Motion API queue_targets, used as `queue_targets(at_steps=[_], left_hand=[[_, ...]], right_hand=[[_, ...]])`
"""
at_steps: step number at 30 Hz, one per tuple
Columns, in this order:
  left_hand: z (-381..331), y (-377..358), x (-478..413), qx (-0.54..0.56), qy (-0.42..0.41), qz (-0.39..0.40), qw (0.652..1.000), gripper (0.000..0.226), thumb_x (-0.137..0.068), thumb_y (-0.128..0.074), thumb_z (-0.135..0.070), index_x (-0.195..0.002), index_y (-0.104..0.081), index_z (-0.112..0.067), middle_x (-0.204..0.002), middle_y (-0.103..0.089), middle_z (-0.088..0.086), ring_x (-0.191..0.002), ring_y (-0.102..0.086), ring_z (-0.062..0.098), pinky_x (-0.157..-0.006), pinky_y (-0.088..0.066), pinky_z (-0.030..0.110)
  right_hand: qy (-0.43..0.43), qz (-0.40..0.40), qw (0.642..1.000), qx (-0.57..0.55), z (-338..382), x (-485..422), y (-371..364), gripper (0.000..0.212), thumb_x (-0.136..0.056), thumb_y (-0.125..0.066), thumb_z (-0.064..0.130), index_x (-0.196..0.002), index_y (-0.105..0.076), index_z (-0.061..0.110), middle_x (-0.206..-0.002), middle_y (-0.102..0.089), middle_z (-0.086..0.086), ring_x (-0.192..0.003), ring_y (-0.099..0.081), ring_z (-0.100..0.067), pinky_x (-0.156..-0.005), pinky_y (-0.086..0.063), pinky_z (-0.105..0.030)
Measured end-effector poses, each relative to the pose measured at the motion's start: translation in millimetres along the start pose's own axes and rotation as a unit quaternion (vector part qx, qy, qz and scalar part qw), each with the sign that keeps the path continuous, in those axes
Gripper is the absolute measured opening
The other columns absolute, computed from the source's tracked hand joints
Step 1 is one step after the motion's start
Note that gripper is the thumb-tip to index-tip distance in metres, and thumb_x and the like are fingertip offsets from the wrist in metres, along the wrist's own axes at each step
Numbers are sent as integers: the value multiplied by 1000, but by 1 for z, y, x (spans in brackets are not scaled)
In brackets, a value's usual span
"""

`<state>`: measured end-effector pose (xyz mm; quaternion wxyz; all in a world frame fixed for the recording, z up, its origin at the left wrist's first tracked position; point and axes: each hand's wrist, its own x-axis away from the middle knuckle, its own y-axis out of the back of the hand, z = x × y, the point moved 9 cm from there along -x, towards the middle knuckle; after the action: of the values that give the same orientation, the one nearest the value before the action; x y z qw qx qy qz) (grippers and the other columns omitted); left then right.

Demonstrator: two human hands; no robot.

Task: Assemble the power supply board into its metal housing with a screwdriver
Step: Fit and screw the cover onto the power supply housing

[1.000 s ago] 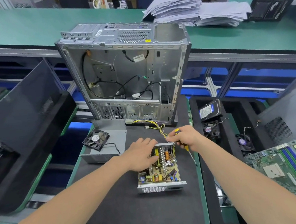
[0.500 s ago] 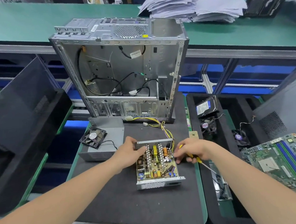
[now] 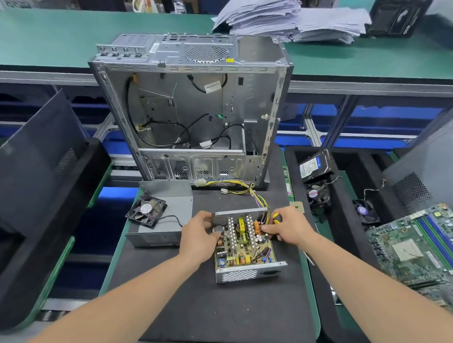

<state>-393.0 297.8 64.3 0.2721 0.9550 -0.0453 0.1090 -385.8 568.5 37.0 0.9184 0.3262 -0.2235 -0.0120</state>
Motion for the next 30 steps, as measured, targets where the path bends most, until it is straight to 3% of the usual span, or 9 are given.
queue_targets(at_steps=[4,7,11,14,16,20,25,27,30], left_hand=[[-1,-2,-4,32,13,9,999,36,-90,-77,-12,-122,-61,-19,-102,-70,-4,-92,-68,7,-73,-48,10],[-4,-3,-5,38,15,12,999,38,-92,-73,-10,-127,-60,-19,-102,-70,-5,-90,-68,7,-64,-46,7],[-9,-5,-4,26,23,33,999,47,-96,-63,-17,-140,-50,-28,-129,-62,-5,-90,-58,-3,-69,-45,17],[-18,-9,1,7,-9,51,999,62,-92,-68,-35,-147,-40,-30,-137,-52,-6,-94,-59,0,-72,-48,20],[-27,-16,4,-26,-38,73,996,82,-82,-76,-50,-149,-34,-32,-136,-46,-7,-103,-60,7,-78,-47,23],[-31,-30,9,-112,-60,106,986,97,-72,-86,-49,-149,-29,-36,-135,-32,-6,-106,-53,11,-87,-43,26],[-31,-29,12,-108,-84,92,986,87,-79,-83,-29,-149,-32,-36,-138,-36,2,-93,-55,4,-62,-41,0],[-32,-27,14,-100,-79,96,987,88,-82,-81,-34,-153,-30,-35,-144,-35,2,-110,-55,13,-73,-43,3],[-39,-13,15,-120,-83,65,987,77,-91,-71,-41,-156,-32,-28,-150,-42,1,-133,-47,18,-106,-41,28]], right_hand=[[2,-6,1000,-19,-3,2,5,22,-89,-84,24,-83,-70,8,-65,-63,0,-45,-53,-10,-43,-38,-18],[-29,55,990,-123,-11,7,0,3,-93,-74,6,-94,-72,8,-72,-64,-5,-53,-51,-13,-46,-39,-25],[-81,59,964,-248,-19,5,3,4,-99,-59,2,-100,-59,-3,-85,-59,-18,-59,-49,-19,-53,-45,-32],[-106,55,937,-328,-23,1,1,14,-108,-55,17,-108,-54,3,-89,-54,-11,-64,-59,-21,-79,-61,-40],[-103,37,952,-287,-23,0,2,30,-108,-56,33,-114,-59,4,-99,-59,-7,-74,-63,-22,-94,-56,-43],[-22,-42,999,-12,-9,-6,17,46,-100,-62,53,-76,-52,14,-75,-53,-5,-76,-49,-26,-67,-36,-36],[-19,-63,993,-102,-16,-13,14,28,-96,-75,33,-107,-61,11,-84,-70,-10,-55,-62,-17,-47,-54,-32],[-13,-39,993,-109,-22,-17,9,24,-95,-76,22,-110,-62,9,-89,-71,-15,-55,-63,-17,-49,-57,-31],[-20,-24,994,-101,-28,-21,9,17,-96,-72,15,-111,-65,12,-88,-72,-11,-58,-64,-18,-53,-58,-34]])
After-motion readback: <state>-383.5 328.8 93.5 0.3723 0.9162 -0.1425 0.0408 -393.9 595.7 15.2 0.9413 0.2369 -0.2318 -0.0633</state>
